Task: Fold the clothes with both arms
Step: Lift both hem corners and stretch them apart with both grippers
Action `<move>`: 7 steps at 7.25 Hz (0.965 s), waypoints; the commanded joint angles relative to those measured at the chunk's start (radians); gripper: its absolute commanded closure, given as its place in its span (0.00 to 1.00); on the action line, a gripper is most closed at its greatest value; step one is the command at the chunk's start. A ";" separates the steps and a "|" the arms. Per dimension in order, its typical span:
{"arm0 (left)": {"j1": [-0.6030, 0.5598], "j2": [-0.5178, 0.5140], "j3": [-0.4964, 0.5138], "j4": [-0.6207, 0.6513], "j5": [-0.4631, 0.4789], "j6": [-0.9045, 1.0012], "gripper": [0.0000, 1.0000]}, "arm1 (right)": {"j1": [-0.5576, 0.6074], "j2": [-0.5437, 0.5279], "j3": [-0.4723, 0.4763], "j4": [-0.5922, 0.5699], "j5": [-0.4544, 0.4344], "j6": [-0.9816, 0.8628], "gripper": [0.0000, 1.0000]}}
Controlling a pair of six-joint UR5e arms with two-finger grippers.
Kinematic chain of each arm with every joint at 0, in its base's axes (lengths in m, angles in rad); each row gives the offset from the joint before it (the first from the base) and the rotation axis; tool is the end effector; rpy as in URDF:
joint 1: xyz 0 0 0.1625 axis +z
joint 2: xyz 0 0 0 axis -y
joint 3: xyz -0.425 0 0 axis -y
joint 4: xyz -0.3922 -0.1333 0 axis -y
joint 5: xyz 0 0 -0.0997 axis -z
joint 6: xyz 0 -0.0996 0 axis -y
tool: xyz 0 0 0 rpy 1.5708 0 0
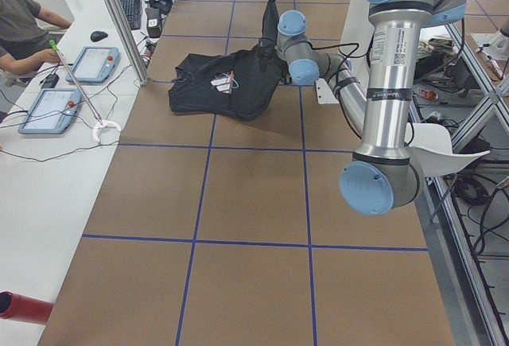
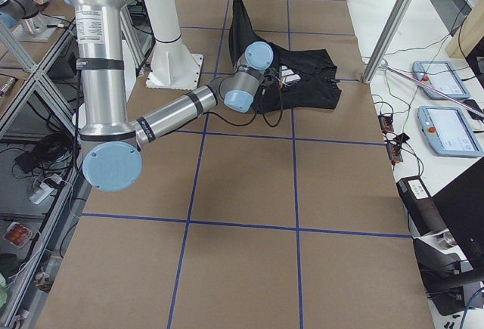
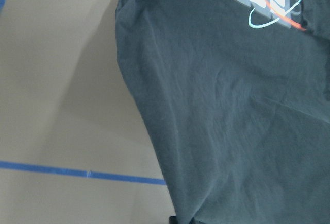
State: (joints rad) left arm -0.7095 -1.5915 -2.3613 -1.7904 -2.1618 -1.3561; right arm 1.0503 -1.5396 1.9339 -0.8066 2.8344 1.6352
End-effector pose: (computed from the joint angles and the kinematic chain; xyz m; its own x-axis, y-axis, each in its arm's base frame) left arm 0.2536 -0.3203 0.2600 0.4191 -0.1267 -0.8991 0.0912 0.9911 -0.0972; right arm -0.1870 -0.4033 0.3573 0.2099 0.4054 0.8897 0.1588 0.8838 -0.4401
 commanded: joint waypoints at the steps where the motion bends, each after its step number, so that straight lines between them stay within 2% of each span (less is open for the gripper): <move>1: -0.076 0.070 0.001 0.013 -0.013 0.146 1.00 | 0.098 -0.010 -0.160 0.202 0.100 0.002 1.00; 3: -0.087 0.041 -0.004 0.011 -0.117 0.135 1.00 | 0.109 0.004 -0.159 0.199 0.103 0.008 1.00; 5: -0.085 -0.036 0.010 0.014 -0.133 0.082 1.00 | 0.108 0.036 -0.161 0.190 0.100 0.015 1.00; 7: -0.111 -0.094 0.048 0.014 -0.138 0.080 1.00 | 0.109 0.103 -0.164 0.111 0.092 0.017 1.00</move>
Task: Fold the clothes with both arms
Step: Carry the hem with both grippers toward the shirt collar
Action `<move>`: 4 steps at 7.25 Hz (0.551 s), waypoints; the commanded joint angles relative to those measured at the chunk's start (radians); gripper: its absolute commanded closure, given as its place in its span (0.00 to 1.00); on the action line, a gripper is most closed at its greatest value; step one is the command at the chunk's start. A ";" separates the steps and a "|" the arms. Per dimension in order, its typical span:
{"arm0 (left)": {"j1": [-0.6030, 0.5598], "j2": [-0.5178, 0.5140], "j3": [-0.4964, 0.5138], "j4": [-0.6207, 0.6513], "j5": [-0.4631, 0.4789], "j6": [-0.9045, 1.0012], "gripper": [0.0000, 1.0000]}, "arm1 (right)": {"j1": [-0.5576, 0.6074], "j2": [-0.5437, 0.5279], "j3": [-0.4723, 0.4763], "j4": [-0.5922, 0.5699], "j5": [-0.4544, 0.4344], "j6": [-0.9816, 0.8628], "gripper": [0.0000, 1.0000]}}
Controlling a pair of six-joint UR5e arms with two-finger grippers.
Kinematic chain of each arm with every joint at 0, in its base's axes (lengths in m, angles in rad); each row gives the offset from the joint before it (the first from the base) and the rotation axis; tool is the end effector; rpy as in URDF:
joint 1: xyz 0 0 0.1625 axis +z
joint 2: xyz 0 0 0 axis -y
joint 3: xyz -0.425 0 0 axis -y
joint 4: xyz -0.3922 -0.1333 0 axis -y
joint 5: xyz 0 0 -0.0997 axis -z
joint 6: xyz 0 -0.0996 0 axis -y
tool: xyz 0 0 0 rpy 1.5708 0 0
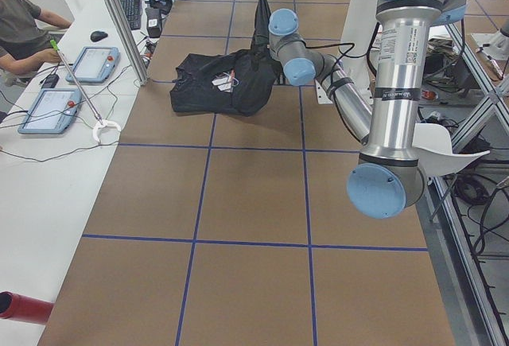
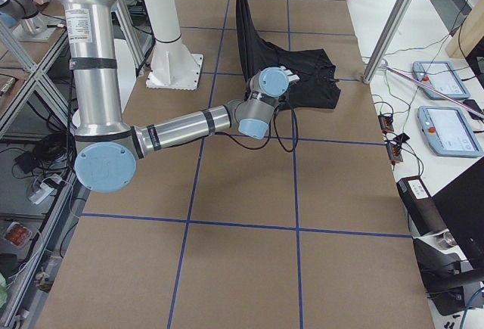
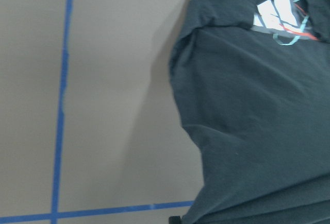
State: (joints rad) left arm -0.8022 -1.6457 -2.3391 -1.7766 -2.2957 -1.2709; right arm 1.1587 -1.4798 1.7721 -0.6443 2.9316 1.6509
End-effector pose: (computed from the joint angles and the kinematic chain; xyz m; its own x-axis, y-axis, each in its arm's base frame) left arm 0.2345 -0.3393 0.2441 0.3719 -0.0665 -0.9259 0.0300 0.9978 -0.0596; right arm -0.1546 -0.4432 0.3863 0.1518 0.3889 0.9087 0.1651 0.8965 -0.4112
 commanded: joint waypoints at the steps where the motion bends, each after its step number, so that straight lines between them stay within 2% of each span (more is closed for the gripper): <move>1: -0.055 -0.093 0.068 0.002 -0.005 -0.005 1.00 | 0.006 0.093 -0.003 -0.113 -0.011 0.001 1.00; 3: -0.104 -0.202 0.151 0.002 -0.007 -0.010 1.00 | 0.019 0.200 -0.032 -0.208 -0.029 0.001 1.00; 4: -0.132 -0.245 0.203 0.002 -0.030 -0.010 1.00 | 0.030 0.244 -0.071 -0.215 -0.029 0.000 1.00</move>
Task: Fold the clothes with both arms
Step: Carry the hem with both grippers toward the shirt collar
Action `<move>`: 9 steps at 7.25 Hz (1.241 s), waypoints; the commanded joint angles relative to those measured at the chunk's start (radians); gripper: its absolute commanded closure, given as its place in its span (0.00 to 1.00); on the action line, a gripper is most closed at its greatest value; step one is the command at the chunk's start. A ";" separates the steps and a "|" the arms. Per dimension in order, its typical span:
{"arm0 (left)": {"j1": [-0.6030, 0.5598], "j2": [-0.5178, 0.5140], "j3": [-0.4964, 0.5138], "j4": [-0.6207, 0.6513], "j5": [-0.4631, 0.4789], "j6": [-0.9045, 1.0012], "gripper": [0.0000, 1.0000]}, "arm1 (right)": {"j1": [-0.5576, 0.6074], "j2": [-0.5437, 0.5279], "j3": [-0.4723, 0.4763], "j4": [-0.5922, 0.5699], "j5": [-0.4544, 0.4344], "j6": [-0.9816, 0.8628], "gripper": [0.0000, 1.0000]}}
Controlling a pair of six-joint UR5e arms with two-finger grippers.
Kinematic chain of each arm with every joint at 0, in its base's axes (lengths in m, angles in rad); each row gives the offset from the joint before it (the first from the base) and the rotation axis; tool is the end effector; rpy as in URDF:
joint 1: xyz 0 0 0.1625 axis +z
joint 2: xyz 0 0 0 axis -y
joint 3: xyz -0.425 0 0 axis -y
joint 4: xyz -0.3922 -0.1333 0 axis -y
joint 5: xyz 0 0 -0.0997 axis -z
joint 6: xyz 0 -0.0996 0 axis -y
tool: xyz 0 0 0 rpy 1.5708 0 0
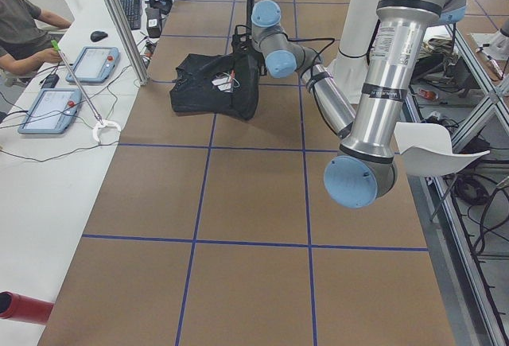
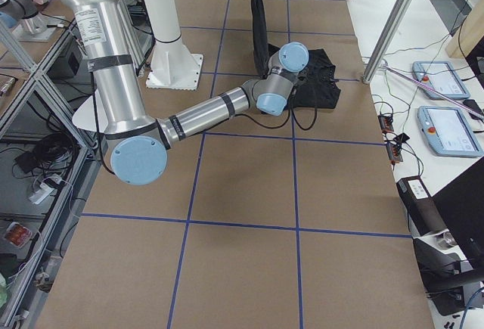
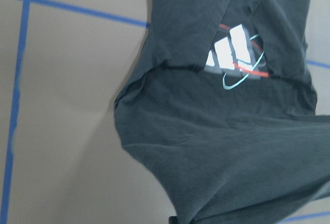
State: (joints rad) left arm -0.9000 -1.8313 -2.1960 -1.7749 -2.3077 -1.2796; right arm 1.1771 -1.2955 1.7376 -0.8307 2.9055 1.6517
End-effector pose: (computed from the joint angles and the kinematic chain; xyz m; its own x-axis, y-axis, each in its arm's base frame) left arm 0.2396 -0.4087 0.2152 0.3357 -0.0810 -0.9385 0.1184 0.9920 -0.0433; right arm -0.1694 -0.5028 0.3203 0.1553 0.4232 0.8926 0.1170 0.8894 -0.4420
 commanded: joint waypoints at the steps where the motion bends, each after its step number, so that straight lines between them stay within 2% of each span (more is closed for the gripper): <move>1: -0.057 -0.110 0.121 -0.003 -0.024 0.002 1.00 | 0.024 0.105 -0.083 -0.027 -0.009 -0.006 1.00; 4: -0.140 -0.296 0.390 -0.029 -0.021 0.017 1.00 | 0.029 0.244 -0.254 -0.025 -0.103 -0.020 1.00; 5: -0.149 -0.340 0.486 -0.079 -0.019 0.017 1.00 | 0.026 0.295 -0.321 -0.024 -0.164 -0.023 1.00; 7: -0.149 -0.367 0.650 -0.222 -0.015 0.013 1.00 | 0.012 0.372 -0.449 -0.021 -0.237 -0.052 1.00; 9: -0.158 -0.425 0.839 -0.309 -0.009 0.013 1.00 | -0.060 0.415 -0.489 -0.021 -0.360 -0.063 1.00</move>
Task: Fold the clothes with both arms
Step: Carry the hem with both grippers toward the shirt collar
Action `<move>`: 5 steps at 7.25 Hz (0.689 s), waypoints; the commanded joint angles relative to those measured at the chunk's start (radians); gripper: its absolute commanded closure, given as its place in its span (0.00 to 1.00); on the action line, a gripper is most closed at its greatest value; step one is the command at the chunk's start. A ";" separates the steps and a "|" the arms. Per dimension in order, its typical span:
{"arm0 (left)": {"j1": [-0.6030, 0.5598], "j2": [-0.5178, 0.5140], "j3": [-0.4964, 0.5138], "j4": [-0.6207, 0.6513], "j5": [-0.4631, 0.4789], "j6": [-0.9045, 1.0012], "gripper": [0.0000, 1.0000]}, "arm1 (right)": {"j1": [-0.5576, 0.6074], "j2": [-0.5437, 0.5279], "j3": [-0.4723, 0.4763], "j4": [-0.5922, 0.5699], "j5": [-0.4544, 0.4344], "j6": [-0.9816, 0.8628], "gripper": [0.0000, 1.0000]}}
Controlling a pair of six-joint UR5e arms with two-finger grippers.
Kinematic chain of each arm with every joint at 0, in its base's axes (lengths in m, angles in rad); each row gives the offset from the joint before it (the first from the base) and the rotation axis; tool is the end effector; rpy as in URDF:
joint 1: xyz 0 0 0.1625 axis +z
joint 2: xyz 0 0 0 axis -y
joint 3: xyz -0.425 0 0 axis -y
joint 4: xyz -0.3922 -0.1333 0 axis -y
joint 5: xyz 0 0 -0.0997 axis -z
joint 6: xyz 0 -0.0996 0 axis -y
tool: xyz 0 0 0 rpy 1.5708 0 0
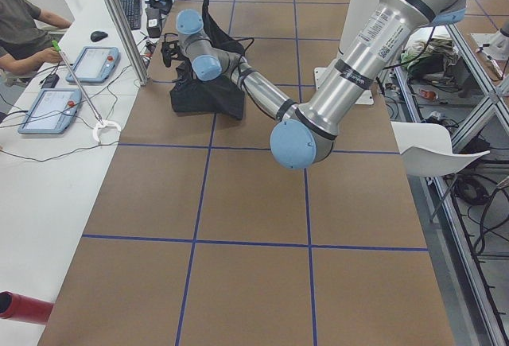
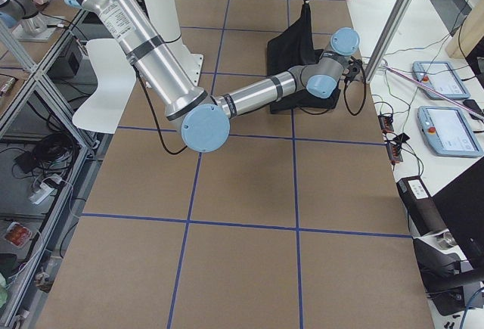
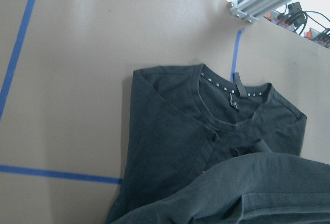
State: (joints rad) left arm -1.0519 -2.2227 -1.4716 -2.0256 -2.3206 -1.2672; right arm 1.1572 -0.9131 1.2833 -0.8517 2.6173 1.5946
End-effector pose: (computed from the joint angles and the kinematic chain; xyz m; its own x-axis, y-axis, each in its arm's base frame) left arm 0.2936 -0.6460 0.2491 0.3573 -0.1844 -0.9156 0.2546 0.9624 -0.0945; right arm -0.2446 -0.6744 0.2917 0.1825 0.4455 0.8765 -0.1544 0.8934 -0.4219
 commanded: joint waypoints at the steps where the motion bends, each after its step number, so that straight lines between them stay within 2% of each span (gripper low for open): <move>1: -0.008 -0.084 0.245 -0.159 0.042 -0.004 1.00 | -0.072 0.049 -0.071 0.002 -0.136 -0.005 1.00; 2: -0.008 -0.087 0.313 -0.227 0.044 -0.003 1.00 | -0.102 0.065 -0.109 0.002 -0.217 -0.005 1.00; 5: -0.005 -0.077 0.336 -0.251 0.047 0.000 1.00 | -0.091 0.057 -0.169 0.002 -0.273 -0.005 1.00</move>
State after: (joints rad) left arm -1.0588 -2.3060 -1.1520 -2.2668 -2.2763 -1.2706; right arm 1.0592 -0.8524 1.1442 -0.8499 2.3706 1.5886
